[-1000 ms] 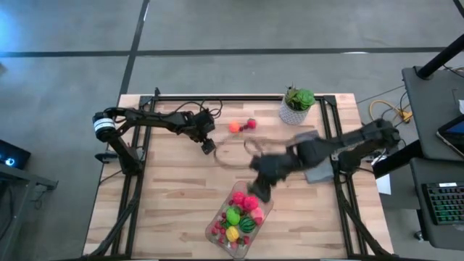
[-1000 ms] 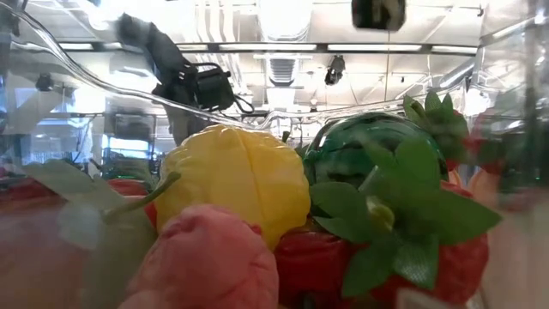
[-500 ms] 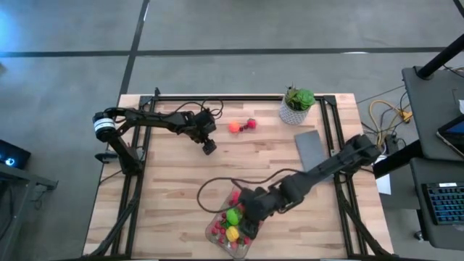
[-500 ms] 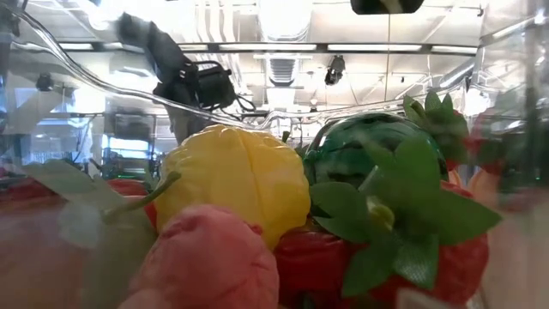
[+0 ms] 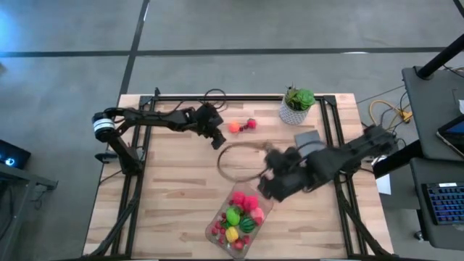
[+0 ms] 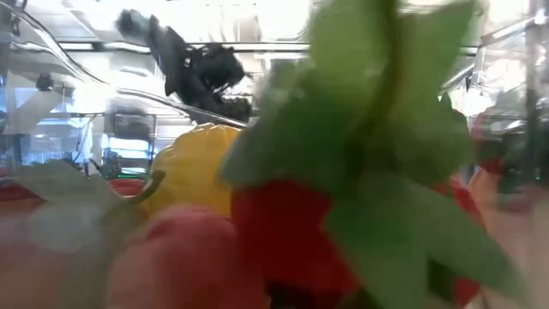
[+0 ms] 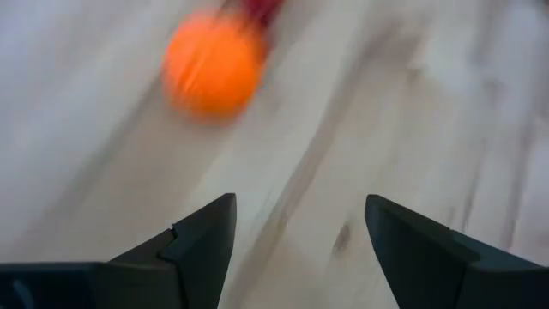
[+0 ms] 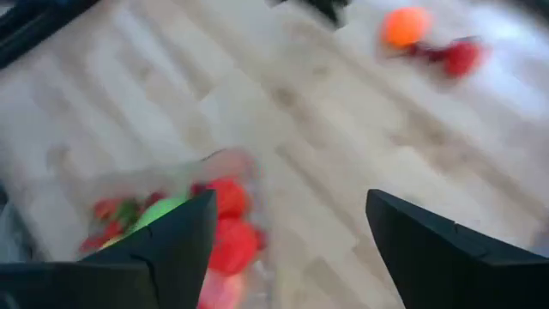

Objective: Pick and placing Produce into tupperware
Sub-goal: Put the orange pumpkin into the transparent basket

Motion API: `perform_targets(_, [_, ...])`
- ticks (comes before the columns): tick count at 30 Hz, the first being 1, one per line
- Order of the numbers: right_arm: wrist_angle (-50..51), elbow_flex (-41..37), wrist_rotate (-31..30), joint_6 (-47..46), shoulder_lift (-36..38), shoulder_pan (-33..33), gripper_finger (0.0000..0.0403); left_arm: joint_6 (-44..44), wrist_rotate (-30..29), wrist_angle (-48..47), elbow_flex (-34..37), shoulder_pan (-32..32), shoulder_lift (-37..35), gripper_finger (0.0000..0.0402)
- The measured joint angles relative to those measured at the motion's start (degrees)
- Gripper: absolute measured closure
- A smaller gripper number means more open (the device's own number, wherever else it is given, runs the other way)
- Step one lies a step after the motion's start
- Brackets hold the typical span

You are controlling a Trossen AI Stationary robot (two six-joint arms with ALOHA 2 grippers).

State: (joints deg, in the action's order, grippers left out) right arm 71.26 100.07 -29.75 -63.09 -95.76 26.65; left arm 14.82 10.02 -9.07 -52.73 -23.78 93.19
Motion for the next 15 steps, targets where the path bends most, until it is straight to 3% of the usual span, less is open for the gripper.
perform_targets(4, [6.03,-0.31,-1.05,-3.54,4.27,-1.33,0.0104,-18.96,-0.12,1.03,-2.94,0.92,-0.49,0.0157])
perform_targets(6, [7.77,-0.75,-1.72,-4.66,5.78,-1.48,0.0104,-24.39,-2.37,1.4,-3.64,1.03,-0.49,0.0157])
perform_targets(8, [9.24,-1.34,-2.15,-5.59,6.98,-1.46,0.0105,-25.52,-4.96,1.75,-4.25,0.71,-0.47,0.0157])
perform_targets(15, [9.92,-5.37,-3.48,-7.37,9.72,-1.78,0.0101,-25.49,-4.88,-0.97,-8.45,-2.81,4.44,0.0157])
